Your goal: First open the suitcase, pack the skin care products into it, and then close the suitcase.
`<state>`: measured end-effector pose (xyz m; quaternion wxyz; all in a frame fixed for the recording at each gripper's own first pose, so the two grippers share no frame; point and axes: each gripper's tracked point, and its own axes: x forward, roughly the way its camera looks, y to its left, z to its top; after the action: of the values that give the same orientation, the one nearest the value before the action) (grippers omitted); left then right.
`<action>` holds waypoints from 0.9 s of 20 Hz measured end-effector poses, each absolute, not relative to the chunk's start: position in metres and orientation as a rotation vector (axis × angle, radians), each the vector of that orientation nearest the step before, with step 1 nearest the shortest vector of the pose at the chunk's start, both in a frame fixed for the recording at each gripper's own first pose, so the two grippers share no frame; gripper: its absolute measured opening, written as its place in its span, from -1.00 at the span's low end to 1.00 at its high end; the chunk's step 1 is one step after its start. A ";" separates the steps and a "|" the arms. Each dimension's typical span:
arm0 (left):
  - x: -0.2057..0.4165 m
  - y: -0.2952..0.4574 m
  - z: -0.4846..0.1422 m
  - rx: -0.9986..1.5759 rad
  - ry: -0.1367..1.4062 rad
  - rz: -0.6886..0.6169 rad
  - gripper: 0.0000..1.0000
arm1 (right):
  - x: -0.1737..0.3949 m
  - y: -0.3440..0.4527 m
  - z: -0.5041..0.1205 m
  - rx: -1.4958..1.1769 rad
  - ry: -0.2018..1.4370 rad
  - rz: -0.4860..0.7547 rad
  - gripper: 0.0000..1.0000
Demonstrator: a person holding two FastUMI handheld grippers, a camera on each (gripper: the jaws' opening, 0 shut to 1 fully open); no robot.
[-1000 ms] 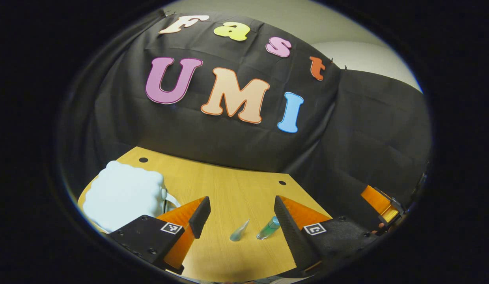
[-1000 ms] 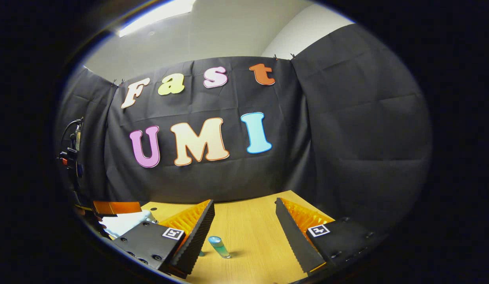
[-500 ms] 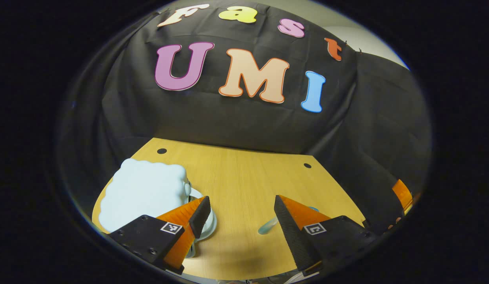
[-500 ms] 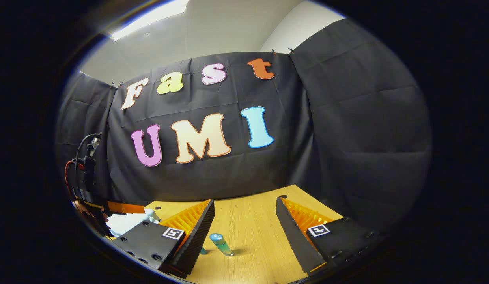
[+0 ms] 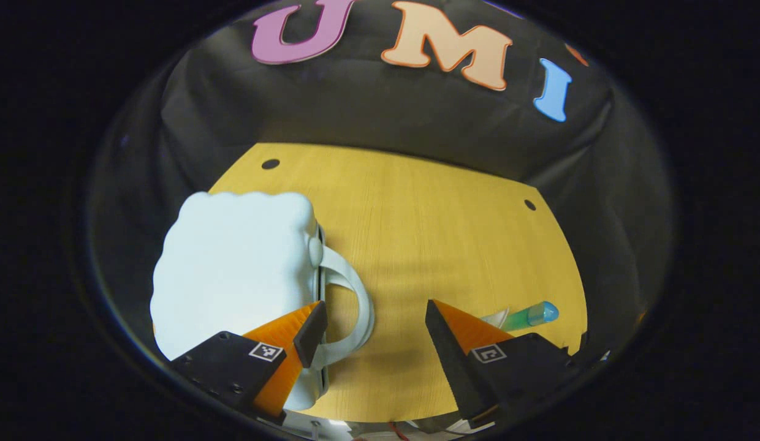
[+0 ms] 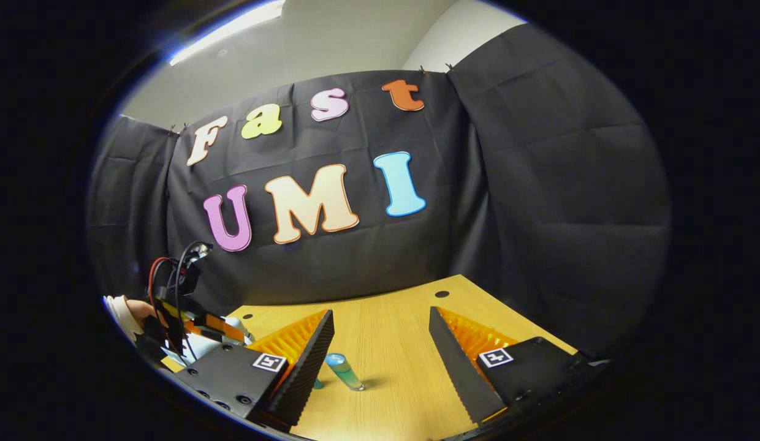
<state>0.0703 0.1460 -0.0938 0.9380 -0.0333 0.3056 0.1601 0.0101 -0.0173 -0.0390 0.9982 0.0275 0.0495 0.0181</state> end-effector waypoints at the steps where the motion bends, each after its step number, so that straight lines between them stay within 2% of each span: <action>1: 0.075 0.149 -0.099 -0.084 0.655 0.331 0.90 | 0.009 -0.019 -0.039 0.054 0.102 0.032 0.95; 7: 0.090 0.166 -0.132 -0.128 0.820 0.411 0.84 | 0.004 -0.035 -0.048 0.052 0.138 0.000 0.95; 8: 0.092 0.169 -0.138 -0.124 0.849 0.423 0.65 | 0.003 -0.036 -0.050 0.054 0.143 -0.003 0.96; 10: 0.096 0.175 -0.147 -0.122 0.896 0.450 0.49 | 0.001 -0.039 -0.051 0.054 0.147 -0.010 0.95; 12: 0.097 0.180 -0.153 -0.114 0.931 0.466 0.19 | 0.001 -0.044 -0.051 0.052 0.146 -0.019 0.95; 16: 0.098 0.186 -0.167 -0.144 0.979 0.480 -0.05 | 0.001 -0.052 -0.055 0.053 0.159 -0.033 0.95; 17: 0.100 0.186 -0.171 -0.161 0.987 0.476 -0.16 | 0.001 -0.052 -0.056 0.053 0.162 -0.033 0.95; 18: 0.101 0.184 -0.176 -0.186 0.997 0.469 -0.39 | 0.002 -0.053 -0.055 0.052 0.161 -0.036 0.95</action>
<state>0.1007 0.1835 -0.1762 0.8480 -0.0881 0.4729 0.2224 0.0017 -0.0533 -0.0550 0.9962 0.0261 0.0806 -0.0178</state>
